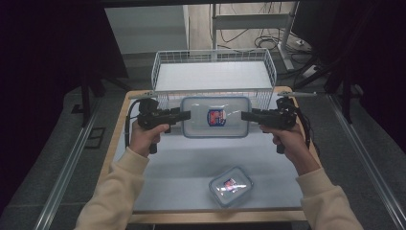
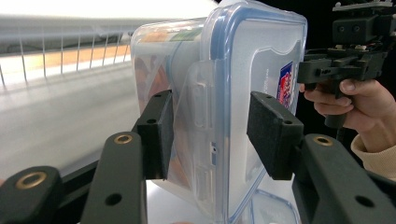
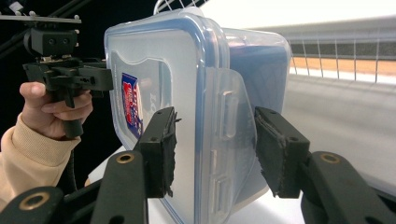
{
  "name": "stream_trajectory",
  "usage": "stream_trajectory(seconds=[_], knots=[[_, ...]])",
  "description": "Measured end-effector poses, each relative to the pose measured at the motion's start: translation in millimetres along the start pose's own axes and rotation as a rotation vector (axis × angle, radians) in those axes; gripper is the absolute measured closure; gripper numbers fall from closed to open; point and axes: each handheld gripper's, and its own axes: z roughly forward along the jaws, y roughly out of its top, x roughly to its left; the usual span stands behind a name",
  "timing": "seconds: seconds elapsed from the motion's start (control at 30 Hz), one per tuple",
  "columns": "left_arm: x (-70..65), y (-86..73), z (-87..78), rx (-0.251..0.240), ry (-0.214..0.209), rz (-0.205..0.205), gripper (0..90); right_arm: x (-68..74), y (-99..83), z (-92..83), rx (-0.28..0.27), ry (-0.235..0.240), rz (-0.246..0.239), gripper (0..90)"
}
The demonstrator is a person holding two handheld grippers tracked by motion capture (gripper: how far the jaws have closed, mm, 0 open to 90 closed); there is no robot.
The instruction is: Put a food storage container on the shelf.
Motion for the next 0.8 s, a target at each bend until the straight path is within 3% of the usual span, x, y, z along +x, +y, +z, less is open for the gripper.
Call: stream_trajectory(seconds=[0.33,0.8], knots=[[0.2,33.5,-1.4,-0.028,-0.006,0.029,52.5,3.0,33.9,-4.2,-0.022,-0.003,-0.018,50.7],[30.5,87.7,8.4,-0.058,-0.013,0.017,52.5,-14.4,97.4,12.8,-0.013,-0.010,-0.030,50.7]])
